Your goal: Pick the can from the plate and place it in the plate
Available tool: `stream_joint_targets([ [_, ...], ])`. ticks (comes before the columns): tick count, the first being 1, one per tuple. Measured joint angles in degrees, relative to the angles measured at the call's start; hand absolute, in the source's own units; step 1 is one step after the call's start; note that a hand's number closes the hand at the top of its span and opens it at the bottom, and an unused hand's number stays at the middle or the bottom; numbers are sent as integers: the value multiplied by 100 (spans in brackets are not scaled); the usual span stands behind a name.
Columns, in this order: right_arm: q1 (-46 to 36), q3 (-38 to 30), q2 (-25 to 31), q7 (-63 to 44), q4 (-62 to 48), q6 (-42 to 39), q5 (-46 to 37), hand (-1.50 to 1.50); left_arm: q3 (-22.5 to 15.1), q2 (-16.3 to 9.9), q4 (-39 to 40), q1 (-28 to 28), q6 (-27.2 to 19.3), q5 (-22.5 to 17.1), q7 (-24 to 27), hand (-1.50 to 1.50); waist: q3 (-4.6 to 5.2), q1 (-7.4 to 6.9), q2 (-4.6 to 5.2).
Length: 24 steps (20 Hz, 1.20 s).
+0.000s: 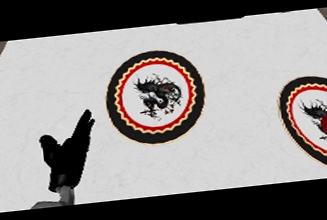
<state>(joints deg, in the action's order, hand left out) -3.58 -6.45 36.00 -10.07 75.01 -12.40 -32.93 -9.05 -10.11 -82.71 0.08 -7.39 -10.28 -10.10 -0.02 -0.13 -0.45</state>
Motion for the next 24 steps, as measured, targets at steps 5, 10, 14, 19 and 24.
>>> stream_joint_targets([
  [5, -184, -119, -18, 311, -278, 161, -316, 150, 152, 6, -8, 7, 179, -20, -47, 0, -13, -4, 6],
  [10, -294, 349, -852, 27, 488, 827, -649, 150, 164, -22, -105, 55, 181, 18, -133, 0, 1, -46, -12],
  [14, -704, 1320, -1930, -397, 1010, 1165, -1075, 150, 43, 25, -76, -64, 261, 47, -140, 0, 38, -413, -3],
  [19, -1281, 2296, -3032, -1141, 1411, 1835, -1841, 150, -91, 77, -6, -159, 316, 87, -219, 0, 59, -604, -51],
  [24, -1691, 3097, -3429, -2267, 1590, 2743, -2459, 150, -134, 95, 37, -206, 318, 112, -292, 0, 41, -616, -63],
])
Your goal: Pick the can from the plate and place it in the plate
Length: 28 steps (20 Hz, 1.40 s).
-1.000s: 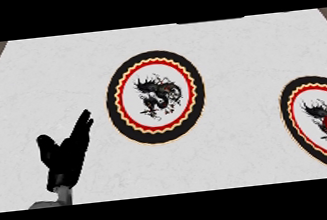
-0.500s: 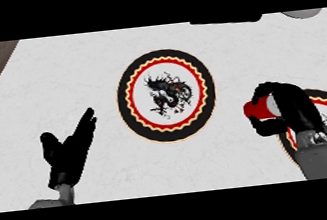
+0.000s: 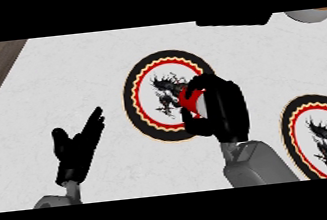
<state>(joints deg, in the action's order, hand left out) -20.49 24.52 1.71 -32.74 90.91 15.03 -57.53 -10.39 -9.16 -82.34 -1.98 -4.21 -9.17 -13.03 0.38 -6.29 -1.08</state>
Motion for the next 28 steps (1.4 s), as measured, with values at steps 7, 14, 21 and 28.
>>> stream_joint_targets([
  [7, -446, 899, -134, -1814, -12, 1359, -723, 150, -17, 31, -5, -18, -14, 6, -53, 0, -27, 52, 31],
  [14, -862, 1456, -129, -2808, -520, 2271, -1669, 150, 23, 29, -64, 0, -91, 42, -81, 0, -46, 159, 73],
  [21, -1223, 1271, -107, -3187, -1258, 2628, -2615, 150, 66, 47, -106, 101, -133, 71, 54, 0, -58, 270, 107],
  [28, -1625, 840, -107, -3280, -2184, 3168, -2753, 150, 90, 97, -88, 67, -146, 88, 99, 0, -69, 296, 145],
])
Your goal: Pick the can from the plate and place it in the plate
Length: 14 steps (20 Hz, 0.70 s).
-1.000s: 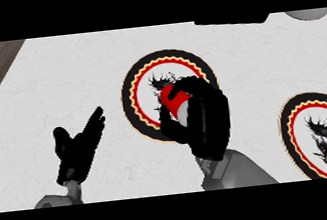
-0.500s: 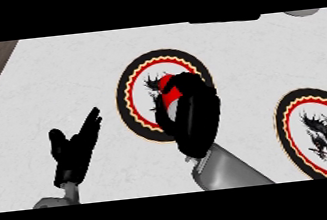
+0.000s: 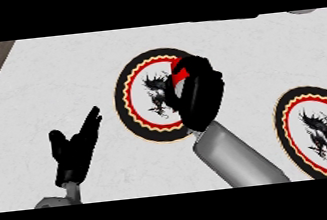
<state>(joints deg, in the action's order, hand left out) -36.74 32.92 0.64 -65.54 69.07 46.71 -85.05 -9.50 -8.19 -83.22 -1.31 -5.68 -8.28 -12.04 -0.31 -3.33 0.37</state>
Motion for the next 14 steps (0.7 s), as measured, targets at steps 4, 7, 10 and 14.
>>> stream_joint_targets([
  [4, -232, -342, -7, 95, -600, 423, 132, 150, 23, -11, -43, 42, 22, -5, 17, 0, -1, 15, 11],
  [7, -368, -663, -16, 75, -989, 509, 614, -150, 21, -19, -88, 37, 29, 3, -22, 0, 1, -4, 29],
  [10, -425, -775, -33, 87, -1546, 445, 1329, -150, 35, -6, -51, -16, 41, 2, -9, 0, -1, -49, 62],
  [14, -641, -752, -56, 475, -2184, 707, 2536, -150, 31, -9, -67, -60, 62, 8, -91, 0, -5, -83, 77],
])
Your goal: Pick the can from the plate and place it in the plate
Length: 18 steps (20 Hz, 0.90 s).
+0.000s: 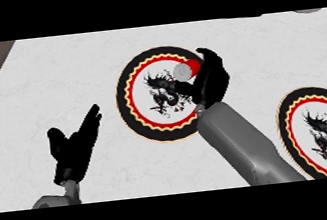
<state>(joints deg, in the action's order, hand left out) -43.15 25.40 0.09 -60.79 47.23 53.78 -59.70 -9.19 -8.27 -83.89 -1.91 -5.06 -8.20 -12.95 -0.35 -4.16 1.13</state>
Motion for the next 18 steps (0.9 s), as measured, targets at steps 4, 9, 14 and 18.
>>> stream_joint_targets([
  [4, -156, 16, -4, 842, -295, 330, 1073, -150, 22, 1, 23, -9, 21, 7, 13, 0, -4, 0, 7],
  [9, -152, 24, 12, 1945, -169, 968, 1862, -150, 53, 13, -14, 33, 14, 3, 18, 0, -5, 29, -3],
  [14, 110, -148, 18, 2835, 223, 1436, 2641, -150, 150, -47, -117, 115, 14, -45, -111, 0, 4, 148, -38],
  [18, 622, -124, 50, 3486, 977, 1486, 3447, -150, 184, 11, -3, 168, -4, -3, 49, 0, -4, 263, -76],
])
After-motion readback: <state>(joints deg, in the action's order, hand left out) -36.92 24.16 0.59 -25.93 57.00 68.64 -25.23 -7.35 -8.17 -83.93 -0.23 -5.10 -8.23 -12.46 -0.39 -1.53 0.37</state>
